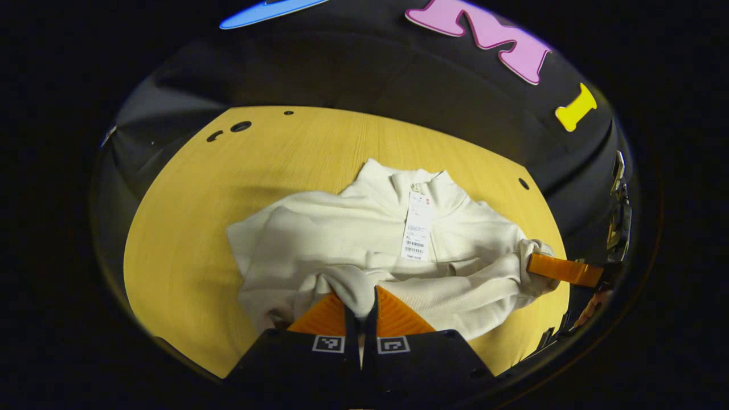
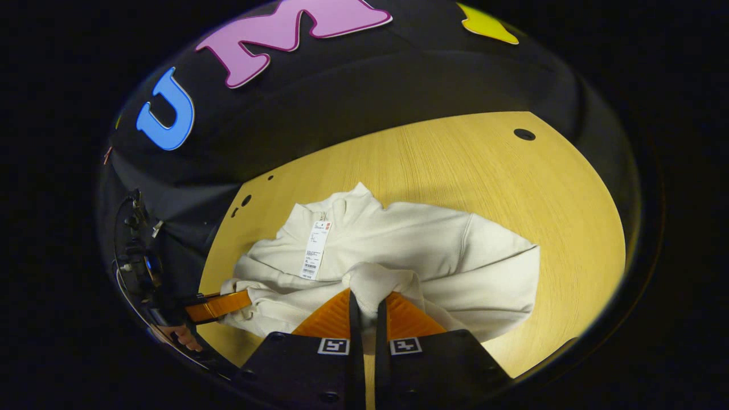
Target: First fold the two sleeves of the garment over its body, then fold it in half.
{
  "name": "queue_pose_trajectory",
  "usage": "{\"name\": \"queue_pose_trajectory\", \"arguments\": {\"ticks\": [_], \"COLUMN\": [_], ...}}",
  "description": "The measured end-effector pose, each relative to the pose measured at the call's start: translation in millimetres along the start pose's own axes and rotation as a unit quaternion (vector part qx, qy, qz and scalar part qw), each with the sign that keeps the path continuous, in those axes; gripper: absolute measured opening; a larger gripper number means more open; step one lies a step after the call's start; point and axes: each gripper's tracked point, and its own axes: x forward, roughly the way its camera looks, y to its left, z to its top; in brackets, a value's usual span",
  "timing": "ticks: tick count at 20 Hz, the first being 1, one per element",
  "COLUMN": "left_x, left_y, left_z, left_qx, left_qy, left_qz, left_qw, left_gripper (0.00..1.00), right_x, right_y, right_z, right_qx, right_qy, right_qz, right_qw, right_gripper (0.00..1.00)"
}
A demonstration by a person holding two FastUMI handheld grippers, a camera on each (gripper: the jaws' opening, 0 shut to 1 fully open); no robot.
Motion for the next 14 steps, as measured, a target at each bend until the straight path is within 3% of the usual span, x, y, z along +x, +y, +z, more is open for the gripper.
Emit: {"name": "queue_pose_trajectory", "arguments": {"ticks": [5, 12, 14], "left_x": [24, 34, 34], "left_y": [4, 7, 7], "left_z": [-3, -4, -5], "left_qx": [0.001, -0.012, -0.012], "left_qy": [0.022, 0.037, 0.042], "left_qz": [0.012, 0.021, 0.024], "left_qw": [1.0, 0.999, 0.999], "left_gripper": [0.07, 0.07, 0.11], "right_x": [26, 39, 38], "right_y": [-10, -15, -14], "right_z": [-10, -21, -21], "right_qx": [-0.001, -0.045, -0.026], "right_qy": [0.025, 0.038, 0.043], "right_qz": [-0.014, -0.028, -0.031], "right_qw": [1.0, 0.998, 0.998], "right_gripper": [0.11, 0.11, 0.17]}}
